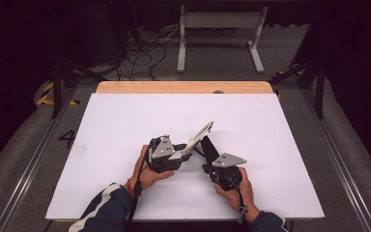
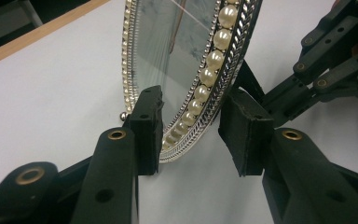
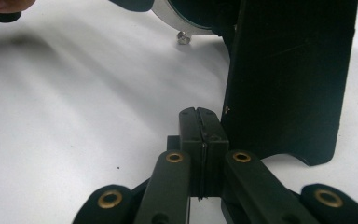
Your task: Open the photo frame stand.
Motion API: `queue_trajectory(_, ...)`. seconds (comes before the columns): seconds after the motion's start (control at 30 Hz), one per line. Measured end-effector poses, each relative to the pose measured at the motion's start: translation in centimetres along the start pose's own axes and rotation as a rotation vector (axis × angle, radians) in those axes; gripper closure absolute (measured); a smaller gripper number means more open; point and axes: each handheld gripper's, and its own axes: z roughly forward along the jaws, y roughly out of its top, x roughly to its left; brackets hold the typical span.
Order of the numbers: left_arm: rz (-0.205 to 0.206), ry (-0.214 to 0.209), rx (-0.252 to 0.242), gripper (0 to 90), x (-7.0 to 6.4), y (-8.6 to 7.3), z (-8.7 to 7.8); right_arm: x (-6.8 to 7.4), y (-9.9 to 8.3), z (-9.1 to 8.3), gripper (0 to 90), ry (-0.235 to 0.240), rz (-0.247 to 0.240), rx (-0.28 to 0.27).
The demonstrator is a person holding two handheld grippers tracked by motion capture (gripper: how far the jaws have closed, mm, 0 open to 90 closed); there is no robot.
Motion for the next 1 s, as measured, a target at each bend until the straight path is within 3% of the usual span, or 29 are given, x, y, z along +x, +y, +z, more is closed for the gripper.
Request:
queue_trajectory(0.2,0.016,-0.025,0.007,61.4,-0.3,0.2,0.1,-0.5,0.0,-0.1,90.0,-0.008,0.007,0.002)
queue_trajectory(1.0,0.020,-0.028,0.034,61.5,-0.2,0.1,-0.2,-2.0,-0.3,-0.3,90.0,-0.041,0.022,0.000)
